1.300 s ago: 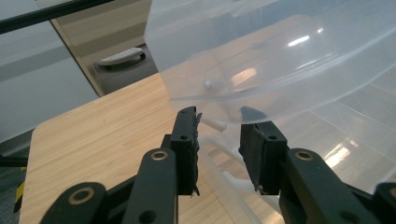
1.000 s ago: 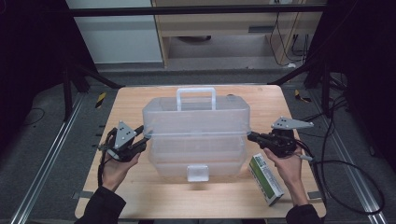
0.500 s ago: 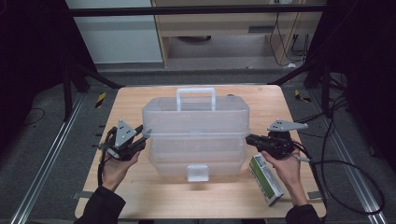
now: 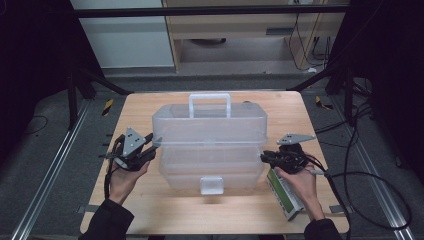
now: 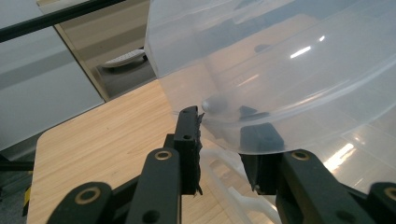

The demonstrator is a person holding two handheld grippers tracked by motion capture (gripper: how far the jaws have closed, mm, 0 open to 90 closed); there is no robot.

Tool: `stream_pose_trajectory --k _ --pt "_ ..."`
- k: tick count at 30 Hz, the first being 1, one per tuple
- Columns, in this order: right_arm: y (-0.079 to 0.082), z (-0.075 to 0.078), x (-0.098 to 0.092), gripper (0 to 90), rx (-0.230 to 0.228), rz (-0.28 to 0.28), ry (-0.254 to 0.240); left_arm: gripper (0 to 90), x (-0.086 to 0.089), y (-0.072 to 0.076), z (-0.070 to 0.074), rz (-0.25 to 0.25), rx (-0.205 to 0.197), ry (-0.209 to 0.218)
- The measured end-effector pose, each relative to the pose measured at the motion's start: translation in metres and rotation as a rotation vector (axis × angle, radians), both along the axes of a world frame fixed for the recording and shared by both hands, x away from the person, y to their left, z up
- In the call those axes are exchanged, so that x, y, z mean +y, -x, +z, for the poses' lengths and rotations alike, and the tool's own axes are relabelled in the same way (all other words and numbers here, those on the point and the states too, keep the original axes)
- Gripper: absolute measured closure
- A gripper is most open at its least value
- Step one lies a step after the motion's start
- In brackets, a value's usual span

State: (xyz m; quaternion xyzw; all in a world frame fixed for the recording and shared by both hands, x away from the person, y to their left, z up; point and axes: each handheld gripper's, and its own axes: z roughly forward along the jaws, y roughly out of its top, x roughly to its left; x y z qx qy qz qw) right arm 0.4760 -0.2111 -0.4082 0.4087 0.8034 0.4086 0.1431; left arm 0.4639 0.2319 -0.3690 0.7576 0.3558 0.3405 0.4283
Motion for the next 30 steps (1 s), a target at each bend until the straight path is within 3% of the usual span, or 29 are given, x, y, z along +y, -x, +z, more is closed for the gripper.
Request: stream_pose_trajectory --k 14,21,30 --pt "-0.001 -0.002 0.002 79.3 0.029 -0.006 -0.011 70.8 -0.002 -0.009 0.015 0.016 -0.011 -0.011" --pt "0.000 -0.002 0.003 79.4 0.027 -0.008 -0.012 71.3 -0.003 -0.020 0.022 0.035 -0.022 0.045" --pt "0.000 -0.002 0.003 79.1 0.030 -0.003 -0.021 72.8 -0.002 -0.033 0.028 0.045 -0.036 0.062"
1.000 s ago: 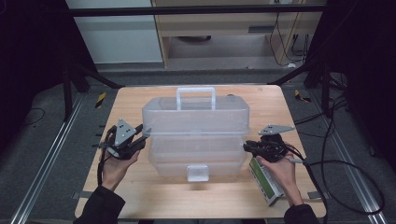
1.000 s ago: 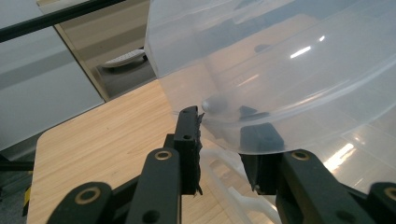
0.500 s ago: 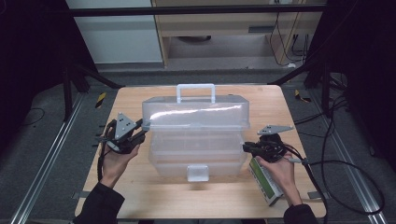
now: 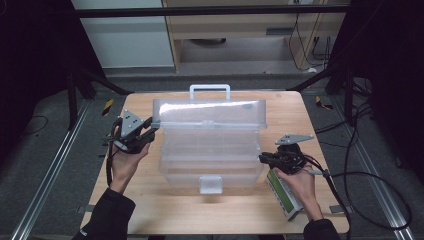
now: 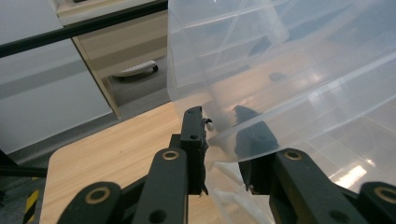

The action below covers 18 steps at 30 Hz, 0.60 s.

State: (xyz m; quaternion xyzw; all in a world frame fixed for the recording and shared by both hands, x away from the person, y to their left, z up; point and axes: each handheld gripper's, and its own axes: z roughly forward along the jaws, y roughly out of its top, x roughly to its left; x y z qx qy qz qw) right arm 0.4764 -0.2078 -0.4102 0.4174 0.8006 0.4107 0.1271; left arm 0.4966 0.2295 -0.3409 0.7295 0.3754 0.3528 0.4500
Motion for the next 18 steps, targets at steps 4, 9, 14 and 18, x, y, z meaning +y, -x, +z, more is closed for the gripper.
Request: stream_pose_trajectory --k 4,9,14,18 --pt "0.000 0.000 0.001 79.1 0.001 0.001 -0.001 73.4 -0.001 -0.006 0.003 0.011 -0.004 0.009" --pt "0.000 0.000 0.000 79.1 0.001 0.002 0.000 73.8 -0.001 -0.013 0.007 0.020 -0.006 0.026" --pt "0.000 0.000 0.000 79.1 0.002 0.001 -0.001 75.0 -0.002 -0.022 0.012 0.032 -0.009 0.032" --pt "0.000 0.000 0.000 79.1 0.003 0.003 -0.001 75.1 -0.002 -0.032 0.018 0.032 0.008 0.046"
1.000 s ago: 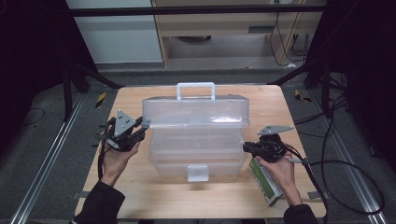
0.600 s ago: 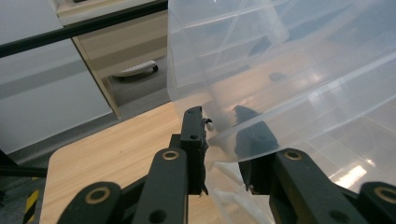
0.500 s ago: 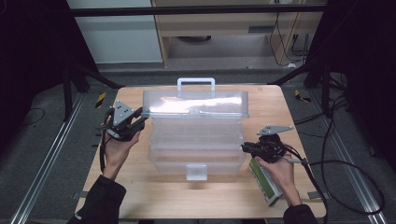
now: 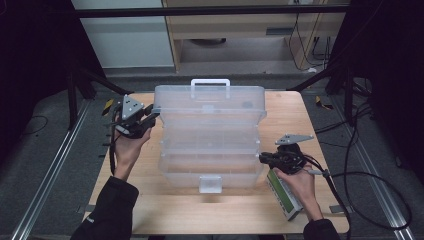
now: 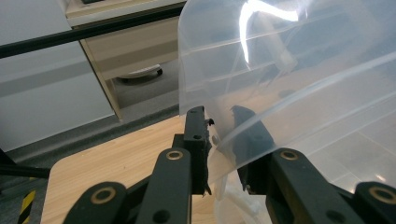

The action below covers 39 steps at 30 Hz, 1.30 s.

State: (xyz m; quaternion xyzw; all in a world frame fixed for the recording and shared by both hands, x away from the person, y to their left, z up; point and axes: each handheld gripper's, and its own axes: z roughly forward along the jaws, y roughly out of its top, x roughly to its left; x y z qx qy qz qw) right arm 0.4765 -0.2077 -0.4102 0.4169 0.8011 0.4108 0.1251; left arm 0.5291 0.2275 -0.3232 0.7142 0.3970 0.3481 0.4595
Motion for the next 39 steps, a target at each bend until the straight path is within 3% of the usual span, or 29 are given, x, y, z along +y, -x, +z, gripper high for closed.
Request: stream_pose_trajectory --k 9,20,39 --pt "0.000 0.000 0.000 78.9 -0.004 0.004 0.001 76.2 -0.003 -0.012 0.004 0.024 -0.002 0.030" --pt "-0.001 0.000 0.000 78.8 -0.003 0.006 0.000 76.5 -0.009 -0.027 0.011 0.054 0.005 0.010" --pt "-0.001 0.000 0.000 78.6 -0.003 0.012 0.002 77.2 -0.015 -0.054 0.014 0.092 0.017 0.015"
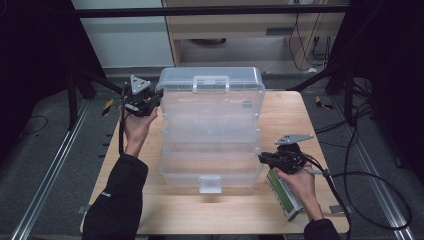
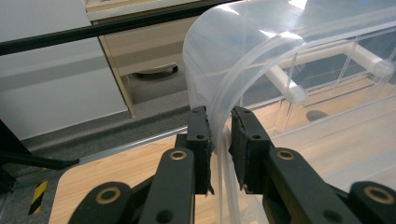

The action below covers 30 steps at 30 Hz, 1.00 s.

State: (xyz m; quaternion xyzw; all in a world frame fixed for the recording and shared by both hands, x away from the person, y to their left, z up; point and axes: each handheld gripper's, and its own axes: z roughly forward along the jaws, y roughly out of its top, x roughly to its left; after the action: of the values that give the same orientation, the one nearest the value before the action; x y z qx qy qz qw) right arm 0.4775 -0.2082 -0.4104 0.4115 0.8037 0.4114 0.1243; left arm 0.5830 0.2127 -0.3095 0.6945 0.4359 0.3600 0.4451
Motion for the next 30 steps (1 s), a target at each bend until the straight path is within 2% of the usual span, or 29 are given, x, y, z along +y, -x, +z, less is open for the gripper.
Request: stream_pose_trajectory --k 6,19,24,30 --pt "0.000 0.000 0.000 78.5 -0.002 0.002 -0.001 77.6 0.000 -0.008 -0.001 0.005 0.004 0.022" --pt "0.000 0.000 0.000 78.4 -0.001 0.000 0.000 77.5 -0.002 -0.024 -0.003 0.024 0.008 0.037" --pt "0.000 0.000 0.000 78.4 0.000 0.000 -0.001 77.1 -0.004 -0.032 -0.003 0.032 0.020 0.023" --pt "0.000 0.000 0.000 78.4 0.001 0.002 0.000 77.0 -0.005 -0.040 -0.005 0.043 0.026 0.033"
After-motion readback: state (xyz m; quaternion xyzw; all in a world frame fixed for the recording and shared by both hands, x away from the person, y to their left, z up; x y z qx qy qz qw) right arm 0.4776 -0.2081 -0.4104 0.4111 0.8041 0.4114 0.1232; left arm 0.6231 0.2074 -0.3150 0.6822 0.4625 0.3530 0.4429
